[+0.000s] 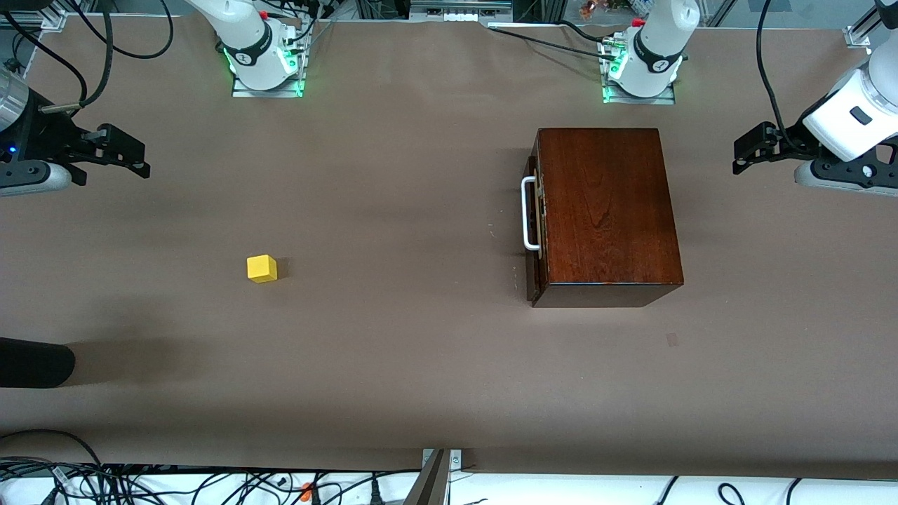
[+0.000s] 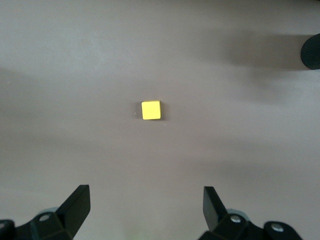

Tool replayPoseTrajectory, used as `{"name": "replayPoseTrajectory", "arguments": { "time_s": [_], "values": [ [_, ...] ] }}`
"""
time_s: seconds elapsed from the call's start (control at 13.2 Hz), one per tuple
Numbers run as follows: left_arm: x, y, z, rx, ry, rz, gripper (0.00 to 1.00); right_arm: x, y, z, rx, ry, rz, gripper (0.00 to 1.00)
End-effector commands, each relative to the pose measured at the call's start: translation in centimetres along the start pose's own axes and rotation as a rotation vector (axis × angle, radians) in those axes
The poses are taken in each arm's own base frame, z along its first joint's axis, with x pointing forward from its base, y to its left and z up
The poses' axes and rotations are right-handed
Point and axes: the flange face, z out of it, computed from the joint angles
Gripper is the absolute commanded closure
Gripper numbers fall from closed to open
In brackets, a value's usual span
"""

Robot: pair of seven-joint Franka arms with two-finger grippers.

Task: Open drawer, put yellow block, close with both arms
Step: 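Move the left gripper to the white drawer handle of the wooden box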

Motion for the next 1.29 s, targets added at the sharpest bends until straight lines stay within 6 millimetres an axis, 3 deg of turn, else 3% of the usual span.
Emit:
{"name": "replayPoseTrajectory", "arguments": {
  "time_s": [0.0,0.68,0.91,1.21],
  "values": [
    [0.1,-0.1,-0.5,0.010,0.003,-0.005,0.00,0.2,0.0,-0.6,0.016,0.006,-0.003,0.00],
    [0.3,0.4,-0.3,0.009,0.000,-0.025,0.00,0.2,0.0,-0.7,0.017,0.011,-0.004,0.00],
    [0.5,5.6,0.1,0.018,-0.007,-0.065,0.00,0.2,0.0,-0.7,0.017,0.013,-0.004,0.00],
    [-0.3,16.8,1.4,0.038,-0.018,-0.091,0.00,0.2,0.0,-0.7,0.017,0.011,-0.004,0.00]
  ]
}}
